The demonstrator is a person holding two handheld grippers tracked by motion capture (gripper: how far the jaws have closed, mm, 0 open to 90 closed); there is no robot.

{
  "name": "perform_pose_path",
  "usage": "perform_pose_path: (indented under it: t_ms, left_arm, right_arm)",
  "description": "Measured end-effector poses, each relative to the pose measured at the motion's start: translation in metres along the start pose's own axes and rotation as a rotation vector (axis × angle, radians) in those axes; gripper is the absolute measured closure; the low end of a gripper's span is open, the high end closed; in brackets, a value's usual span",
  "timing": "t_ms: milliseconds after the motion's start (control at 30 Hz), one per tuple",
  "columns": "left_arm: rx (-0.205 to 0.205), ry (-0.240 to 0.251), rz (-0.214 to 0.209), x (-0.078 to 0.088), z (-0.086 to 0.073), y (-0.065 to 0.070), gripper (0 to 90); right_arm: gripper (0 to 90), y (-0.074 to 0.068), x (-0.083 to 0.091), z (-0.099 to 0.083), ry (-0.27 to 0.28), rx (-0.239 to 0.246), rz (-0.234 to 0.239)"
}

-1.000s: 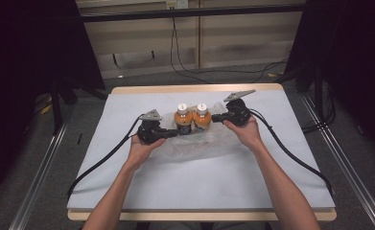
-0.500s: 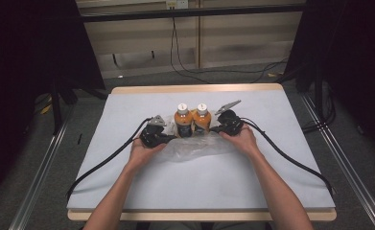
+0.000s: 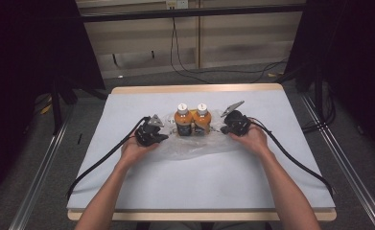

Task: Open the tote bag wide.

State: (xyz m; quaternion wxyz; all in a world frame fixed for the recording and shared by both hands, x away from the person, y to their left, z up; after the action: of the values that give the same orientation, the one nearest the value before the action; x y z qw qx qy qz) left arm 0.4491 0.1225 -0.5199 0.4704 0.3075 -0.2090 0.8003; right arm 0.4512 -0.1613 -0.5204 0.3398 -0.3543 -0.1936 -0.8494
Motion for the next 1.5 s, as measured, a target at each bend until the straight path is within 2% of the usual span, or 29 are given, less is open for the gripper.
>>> perform_pose_path:
  t_ms: [33, 67, 133, 200, 233, 300, 400, 433, 467, 567, 733, 800, 833, 900, 1100, 1133, 1233, 1367, 1400, 1433, 1500]
  left_arm:
    - [-0.013, -0.021, 0.009, 0.002, -0.001, -0.002, 90.0]
    - [-0.013, -0.021, 0.009, 0.002, -0.001, -0.002, 90.0]
    - [-0.036, -0.043, 0.011, 0.004, -0.002, -0.006, 90.0]
    - [-0.031, -0.046, 0.014, 0.004, -0.002, -0.006, 90.0]
    - [-0.042, -0.056, 0.022, 0.005, -0.002, -0.009, 90.0]
    - [-0.031, -0.059, 0.028, 0.006, -0.004, -0.012, 90.0]
    - [-0.030, -0.076, 0.041, 0.009, -0.006, -0.019, 90.0]
    - [-0.041, -0.102, 0.039, 0.011, -0.007, -0.024, 90.0]
    - [-0.041, -0.102, 0.039, 0.011, -0.007, -0.024, 90.0]
    - [-0.005, -0.087, 0.038, 0.013, -0.011, -0.031, 90.0]
    - [-0.025, -0.111, 0.053, 0.015, -0.012, -0.037, 90.0]
    - [-0.021, -0.113, 0.058, 0.015, -0.013, -0.039, 90.0]
    - [-0.013, -0.118, 0.076, 0.018, -0.016, -0.044, 90.0]
    - [-0.009, -0.122, 0.083, 0.020, -0.018, -0.049, 90.0]
    - [0.024, -0.102, 0.080, 0.024, -0.023, -0.056, 90.0]
    - [0.009, -0.108, 0.091, 0.024, -0.024, -0.057, 90.0]
    - [0.001, -0.117, 0.086, 0.026, -0.025, -0.058, 90.0]
    - [0.019, -0.113, 0.075, 0.031, -0.030, -0.060, 90.0]
    - [0.027, -0.113, 0.075, 0.033, -0.031, -0.060, 90.0]
    - [0.019, -0.112, 0.084, 0.034, -0.033, -0.060, 90.0]
    - [0.024, -0.119, 0.082, 0.037, -0.035, -0.061, 90.0]
  right_arm:
    - [90.0, 0.001, 0.001, -0.001, -0.007, 0.015, -0.001]
    - [90.0, 0.001, 0.001, -0.001, -0.007, 0.015, -0.001]
    - [90.0, 0.002, 0.003, -0.001, -0.030, 0.045, -0.002]
    - [90.0, 0.003, 0.003, -0.002, -0.035, 0.059, -0.002]
    - [90.0, 0.003, 0.004, -0.002, -0.043, 0.064, -0.005]
    - [90.0, 0.009, 0.007, -0.005, -0.078, 0.103, -0.028]
    - [90.0, 0.014, 0.011, -0.009, -0.106, 0.098, -0.043]
    - [90.0, 0.022, 0.015, -0.014, -0.125, 0.093, -0.057]
    - [90.0, 0.022, 0.015, -0.014, -0.125, 0.093, -0.057]
    - [90.0, 0.032, 0.022, -0.024, -0.125, 0.065, -0.065]
    - [90.0, 0.042, 0.027, -0.030, -0.143, 0.058, -0.079]
    - [90.0, 0.043, 0.027, -0.030, -0.141, 0.057, -0.072]
    - [90.0, 0.045, 0.027, -0.031, -0.157, 0.066, -0.081]
    - [90.0, 0.049, 0.027, -0.030, -0.158, 0.076, -0.083]
    - [90.0, 0.054, 0.025, -0.029, -0.173, 0.077, -0.104]
    - [90.0, 0.055, 0.024, -0.028, -0.167, 0.068, -0.106]
    - [90.0, 0.059, 0.025, -0.029, -0.172, 0.077, -0.112]
    - [90.0, 0.059, 0.026, -0.030, -0.174, 0.087, -0.111]
    - [90.0, 0.059, 0.027, -0.031, -0.177, 0.074, -0.117]
    - [90.0, 0.060, 0.027, -0.032, -0.173, 0.087, -0.117]
    - [90.0, 0.061, 0.029, -0.034, -0.172, 0.079, -0.116]
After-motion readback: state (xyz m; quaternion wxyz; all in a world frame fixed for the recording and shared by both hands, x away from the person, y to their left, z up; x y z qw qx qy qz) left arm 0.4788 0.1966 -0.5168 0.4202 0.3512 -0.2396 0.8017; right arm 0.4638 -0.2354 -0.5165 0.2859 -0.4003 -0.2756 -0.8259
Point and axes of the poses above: each handheld gripper's, and its own axes: x roughly backward along the jaws, z roughly out of its top, y roughly to its right, the point moved 6 cm from there along -x, roughly forward along the jaws, and after that the axes turned 7 degrees about y, right-handed, at the moved point
